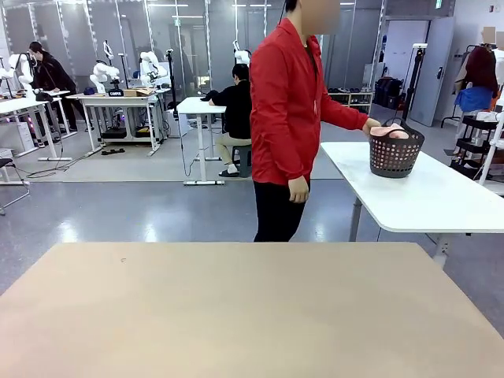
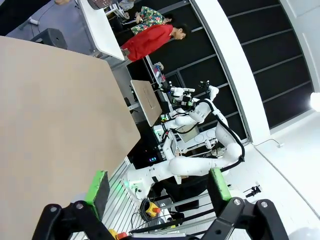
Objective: Fold the towel.
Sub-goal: Grab the top end of the 100 cm Hotel Towel extended by the human.
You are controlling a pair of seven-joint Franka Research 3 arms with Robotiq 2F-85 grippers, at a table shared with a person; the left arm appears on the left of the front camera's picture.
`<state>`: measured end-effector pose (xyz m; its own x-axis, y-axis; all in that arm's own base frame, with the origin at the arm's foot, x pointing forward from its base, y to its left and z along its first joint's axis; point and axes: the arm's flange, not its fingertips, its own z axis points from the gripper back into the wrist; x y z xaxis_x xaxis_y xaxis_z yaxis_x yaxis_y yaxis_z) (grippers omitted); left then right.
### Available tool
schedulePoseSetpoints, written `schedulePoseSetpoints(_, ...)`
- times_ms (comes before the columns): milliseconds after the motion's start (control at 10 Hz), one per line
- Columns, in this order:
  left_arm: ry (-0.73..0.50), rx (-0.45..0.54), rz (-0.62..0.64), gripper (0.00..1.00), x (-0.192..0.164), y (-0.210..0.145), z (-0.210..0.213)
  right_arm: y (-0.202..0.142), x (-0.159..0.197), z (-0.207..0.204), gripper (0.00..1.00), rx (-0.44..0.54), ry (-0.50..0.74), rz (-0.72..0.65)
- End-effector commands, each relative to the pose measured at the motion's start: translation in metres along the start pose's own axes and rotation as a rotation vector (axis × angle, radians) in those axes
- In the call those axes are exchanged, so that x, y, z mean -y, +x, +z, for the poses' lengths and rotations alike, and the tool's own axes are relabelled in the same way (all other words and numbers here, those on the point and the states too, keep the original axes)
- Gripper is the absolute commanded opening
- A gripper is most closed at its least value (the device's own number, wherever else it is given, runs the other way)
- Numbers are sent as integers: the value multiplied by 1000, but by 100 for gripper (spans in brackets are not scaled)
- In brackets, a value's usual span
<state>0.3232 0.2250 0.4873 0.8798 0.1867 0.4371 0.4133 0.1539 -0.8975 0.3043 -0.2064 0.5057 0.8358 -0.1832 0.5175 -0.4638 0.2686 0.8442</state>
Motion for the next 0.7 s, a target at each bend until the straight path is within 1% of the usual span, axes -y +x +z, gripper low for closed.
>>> schedulePoseSetpoints(0,-26,7,-19,100,1,0,0,2,1,-1,100,4,12,23)
schedulePoseSetpoints(600,-26,7,-19,100,1,0,0,2,1,-1,100,4,12,23)
